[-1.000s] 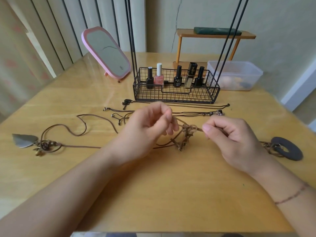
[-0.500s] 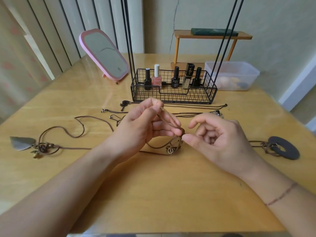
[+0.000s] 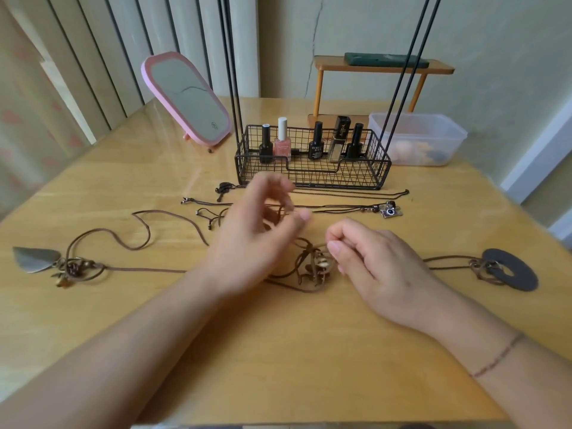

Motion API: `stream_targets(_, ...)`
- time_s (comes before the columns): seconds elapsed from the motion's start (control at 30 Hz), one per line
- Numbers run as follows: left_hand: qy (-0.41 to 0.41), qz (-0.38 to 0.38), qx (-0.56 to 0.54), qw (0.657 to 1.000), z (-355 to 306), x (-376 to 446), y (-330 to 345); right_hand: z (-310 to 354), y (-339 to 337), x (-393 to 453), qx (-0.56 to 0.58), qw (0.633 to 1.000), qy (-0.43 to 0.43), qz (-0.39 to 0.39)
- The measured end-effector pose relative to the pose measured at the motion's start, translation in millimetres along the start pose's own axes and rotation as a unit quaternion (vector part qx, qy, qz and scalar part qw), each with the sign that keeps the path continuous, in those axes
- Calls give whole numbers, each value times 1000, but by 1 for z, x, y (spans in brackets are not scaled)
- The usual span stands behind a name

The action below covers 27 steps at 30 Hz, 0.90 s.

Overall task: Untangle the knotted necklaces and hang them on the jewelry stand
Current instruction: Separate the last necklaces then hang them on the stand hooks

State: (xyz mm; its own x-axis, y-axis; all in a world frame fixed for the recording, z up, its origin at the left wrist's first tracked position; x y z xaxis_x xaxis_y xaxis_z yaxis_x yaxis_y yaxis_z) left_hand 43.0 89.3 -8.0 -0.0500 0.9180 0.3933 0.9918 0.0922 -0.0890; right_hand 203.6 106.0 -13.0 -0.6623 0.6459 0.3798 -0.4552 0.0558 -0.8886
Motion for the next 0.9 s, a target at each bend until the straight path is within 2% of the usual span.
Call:
stream_targets(0.07, 118, 76, 122, 983, -18, -6, 15, 2, -1, 0, 14, 1000, 1, 0)
stream_targets(0.13, 169, 109, 181, 963, -26, -9, 24, 2, -3, 1, 56, 998, 14, 1)
stream_targets(0.27, 148, 82, 186, 968, -20, -6, 15, -6, -3, 2, 166, 984, 66, 20)
stream_targets(0.33, 132, 91, 173, 972, -19, -6, 14, -8, -2, 2, 172, 982, 75, 29)
stream_targets(0.47, 57, 102, 96, 989, -11, -3, 10, -11, 2, -2, 148, 986, 72, 40)
stream_targets(0.6, -11, 162, -53, 985, -2, -5, 18, -13, -1, -2, 166, 983, 68, 23)
stream_targets(0.73, 27, 216, 73, 973, -3, -7, 20, -12, -9, -2, 200, 978, 64, 15)
stream_targets(0.9, 127, 210, 193, 950, -13, -8, 20, -9, -10, -3, 213, 974, 77, 21)
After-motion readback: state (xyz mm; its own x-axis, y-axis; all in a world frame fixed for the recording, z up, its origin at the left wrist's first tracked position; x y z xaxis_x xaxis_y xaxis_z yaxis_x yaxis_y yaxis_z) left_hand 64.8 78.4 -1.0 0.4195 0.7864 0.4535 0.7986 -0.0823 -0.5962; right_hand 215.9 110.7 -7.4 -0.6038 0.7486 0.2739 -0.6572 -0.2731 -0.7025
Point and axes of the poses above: each hand's wrist, its own x-axis towards the middle knuckle, its own y-axis out of the palm, z = x × y, the point moved 7 cm from there along x, towards the middle knuckle, and after that the axes turned 15 degrees about -x, right-handed, at the moved point
